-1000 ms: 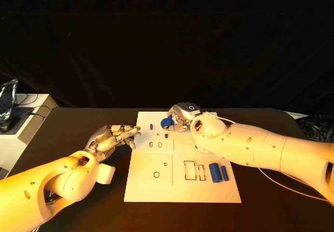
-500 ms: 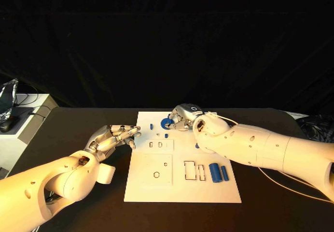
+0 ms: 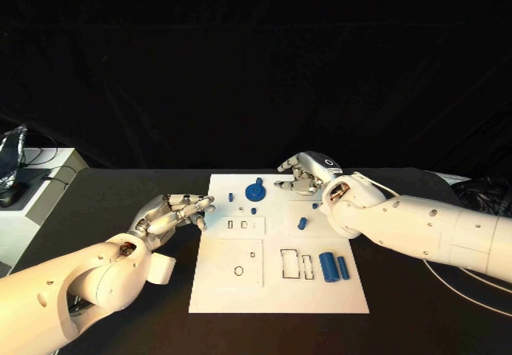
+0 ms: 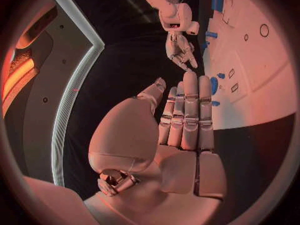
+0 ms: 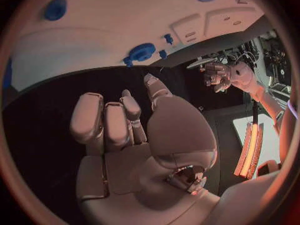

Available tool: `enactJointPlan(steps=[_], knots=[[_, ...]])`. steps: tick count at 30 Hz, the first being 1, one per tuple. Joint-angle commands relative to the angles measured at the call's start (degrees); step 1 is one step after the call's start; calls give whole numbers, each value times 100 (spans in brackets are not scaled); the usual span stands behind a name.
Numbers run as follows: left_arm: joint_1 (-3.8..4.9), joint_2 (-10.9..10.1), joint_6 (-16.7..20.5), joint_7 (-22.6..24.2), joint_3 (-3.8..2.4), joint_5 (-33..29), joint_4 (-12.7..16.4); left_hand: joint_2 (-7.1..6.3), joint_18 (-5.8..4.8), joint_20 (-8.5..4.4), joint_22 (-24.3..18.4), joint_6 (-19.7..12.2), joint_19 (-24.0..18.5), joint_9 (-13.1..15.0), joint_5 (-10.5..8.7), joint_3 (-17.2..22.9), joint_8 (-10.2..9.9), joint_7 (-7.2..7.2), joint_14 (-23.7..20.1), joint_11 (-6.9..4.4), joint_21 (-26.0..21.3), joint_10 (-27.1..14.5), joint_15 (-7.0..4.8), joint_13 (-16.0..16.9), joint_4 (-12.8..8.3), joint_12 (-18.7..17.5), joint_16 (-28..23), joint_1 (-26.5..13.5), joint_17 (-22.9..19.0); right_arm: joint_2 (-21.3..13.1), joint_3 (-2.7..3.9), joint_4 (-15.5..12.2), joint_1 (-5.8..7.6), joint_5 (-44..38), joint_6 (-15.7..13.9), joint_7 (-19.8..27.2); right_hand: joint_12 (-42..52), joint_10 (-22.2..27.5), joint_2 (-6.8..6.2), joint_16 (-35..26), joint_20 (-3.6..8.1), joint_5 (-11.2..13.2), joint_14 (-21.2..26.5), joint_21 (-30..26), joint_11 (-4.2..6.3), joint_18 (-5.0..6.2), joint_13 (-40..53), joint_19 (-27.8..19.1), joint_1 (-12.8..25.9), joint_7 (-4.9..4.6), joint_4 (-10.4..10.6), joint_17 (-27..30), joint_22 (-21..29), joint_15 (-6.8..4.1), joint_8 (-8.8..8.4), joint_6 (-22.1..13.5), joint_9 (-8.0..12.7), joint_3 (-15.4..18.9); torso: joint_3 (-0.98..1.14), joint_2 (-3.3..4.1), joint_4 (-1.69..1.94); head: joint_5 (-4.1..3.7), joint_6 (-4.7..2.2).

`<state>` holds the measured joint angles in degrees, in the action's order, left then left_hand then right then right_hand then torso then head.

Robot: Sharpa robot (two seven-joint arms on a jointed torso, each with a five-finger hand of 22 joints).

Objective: Assemble the parts on the task board

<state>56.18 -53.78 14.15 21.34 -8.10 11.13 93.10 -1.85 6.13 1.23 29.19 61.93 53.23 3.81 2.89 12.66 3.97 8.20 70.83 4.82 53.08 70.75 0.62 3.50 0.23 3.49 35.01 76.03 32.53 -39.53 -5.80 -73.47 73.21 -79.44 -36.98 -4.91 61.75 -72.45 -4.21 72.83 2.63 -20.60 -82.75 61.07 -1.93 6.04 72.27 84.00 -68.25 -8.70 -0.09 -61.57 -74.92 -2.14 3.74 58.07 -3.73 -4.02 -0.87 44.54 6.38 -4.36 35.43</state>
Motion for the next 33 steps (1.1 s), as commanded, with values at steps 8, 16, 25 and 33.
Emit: enactJointPlan(steps=[8, 16, 25, 33], knots=[[-21, 42, -83, 62, -4, 14, -84, 40, 85, 1, -14, -16, -25, 4, 0, -6, -11, 2, -28, 1, 39, -44, 20, 4, -38, 9, 4, -3, -8, -940, 17, -196, 72, 1449, 836, 1157, -166, 107, 23, -91, 24, -19, 4, 9, -11, -4, -104, 309, -782, 2, -707, 44, -825, -12, -6, 112, 0, -143, 91, -22, -114, -45, -44], [-73, 55, -95, 73, -4, 14, -131, 40, 85, 1, -14, -16, -25, 4, 0, -6, -11, 2, -28, 1, 39, -44, 20, 4, -38, 9, 4, -3, -8, -1222, 18, 93, 77, 1650, 1104, 1480, -148, 89, -79, -78, 24, 204, -7, 76, -22, -17, -110, 308, -855, -1, -677, -32, -836, -3, -6, 76, -1, -27, 138, -25, -131, -47, -28], [-97, 59, -101, 75, -4, 14, -149, 32, 83, 0, -18, -14, -28, 3, 0, -9, -12, 1, -28, 0, 40, -40, 20, 4, -44, 10, 4, -3, -9, -1180, 16, 493, 40, 1608, 1394, 1566, -143, 100, -183, -81, 10, 289, -13, 116, -32, -14, -118, 306, -955, -12, -563, -91, -841, 10, -9, 12, -1, 12, 131, -8, -115, -81, 13], [-102, 48, -101, 74, -4, 14, -156, 32, 83, 0, -18, -14, -28, 3, 0, -9, -12, 1, -28, 0, 40, -40, 20, 4, -44, 10, 4, -3, -9, -1087, 14, 722, -5, 1544, 1547, 1531, -150, 116, -210, -83, 3, 282, -15, 113, -36, -10, -125, 304, -984, -22, -540, -109, -840, 19, -9, -33, -1, 21, 135, 0, -117, -102, 50]])
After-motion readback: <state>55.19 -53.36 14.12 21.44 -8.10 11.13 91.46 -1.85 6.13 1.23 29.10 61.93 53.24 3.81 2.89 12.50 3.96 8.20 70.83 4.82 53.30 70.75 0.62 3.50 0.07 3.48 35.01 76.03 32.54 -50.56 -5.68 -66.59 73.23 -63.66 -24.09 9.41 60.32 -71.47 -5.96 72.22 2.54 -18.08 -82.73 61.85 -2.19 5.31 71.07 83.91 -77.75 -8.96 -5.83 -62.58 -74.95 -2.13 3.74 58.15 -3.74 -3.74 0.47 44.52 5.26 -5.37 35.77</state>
